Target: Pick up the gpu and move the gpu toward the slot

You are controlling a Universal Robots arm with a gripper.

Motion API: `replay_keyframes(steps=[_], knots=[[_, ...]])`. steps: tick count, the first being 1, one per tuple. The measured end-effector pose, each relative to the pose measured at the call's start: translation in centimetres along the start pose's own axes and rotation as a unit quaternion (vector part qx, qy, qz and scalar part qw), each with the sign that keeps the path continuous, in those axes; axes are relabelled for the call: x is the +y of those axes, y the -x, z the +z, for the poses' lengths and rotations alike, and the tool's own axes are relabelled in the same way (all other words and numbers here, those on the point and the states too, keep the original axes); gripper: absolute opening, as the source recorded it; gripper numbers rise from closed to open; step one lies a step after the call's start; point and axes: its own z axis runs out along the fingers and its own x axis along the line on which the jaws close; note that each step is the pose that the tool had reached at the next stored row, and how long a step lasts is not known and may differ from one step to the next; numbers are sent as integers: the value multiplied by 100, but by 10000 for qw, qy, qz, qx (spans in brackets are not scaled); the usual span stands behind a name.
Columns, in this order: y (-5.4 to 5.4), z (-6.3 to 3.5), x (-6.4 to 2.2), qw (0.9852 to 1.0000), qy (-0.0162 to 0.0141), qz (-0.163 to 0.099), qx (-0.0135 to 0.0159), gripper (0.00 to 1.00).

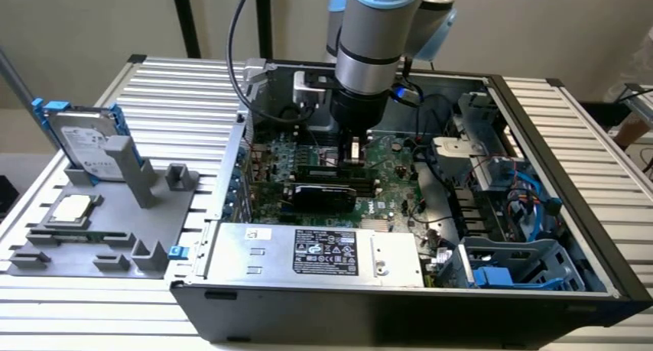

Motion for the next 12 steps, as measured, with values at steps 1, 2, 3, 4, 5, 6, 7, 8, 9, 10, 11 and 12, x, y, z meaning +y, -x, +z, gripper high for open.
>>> replay_keyframes(steps=[1, 2, 3, 4, 5, 6, 7, 8, 9, 10, 11, 12], knots=[[3, 0, 0, 10000, 0, 5, 1, 14], [7, 0, 1, 10000, 0, 10, 0, 14], [7, 1, 1, 10000, 0, 13, 0, 14], [7, 2, 1, 10000, 1, 14, 1, 14], [7, 6, 1, 10000, 0, 16, 0, 14], [8, 11, 0, 10000, 0, 19, 0, 14], [8, 15, 1, 10000, 0, 20, 0, 14], [8, 19, 0, 10000, 0, 21, 0, 14], [8, 23, 1, 10000, 1, 22, 1, 14], [9, 28, 1, 10000, 1, 23, 0, 14], [10, 29, 2, 10000, 1, 23, 1, 14], [10, 30, 2, 10000, 1, 23, 2, 14]])
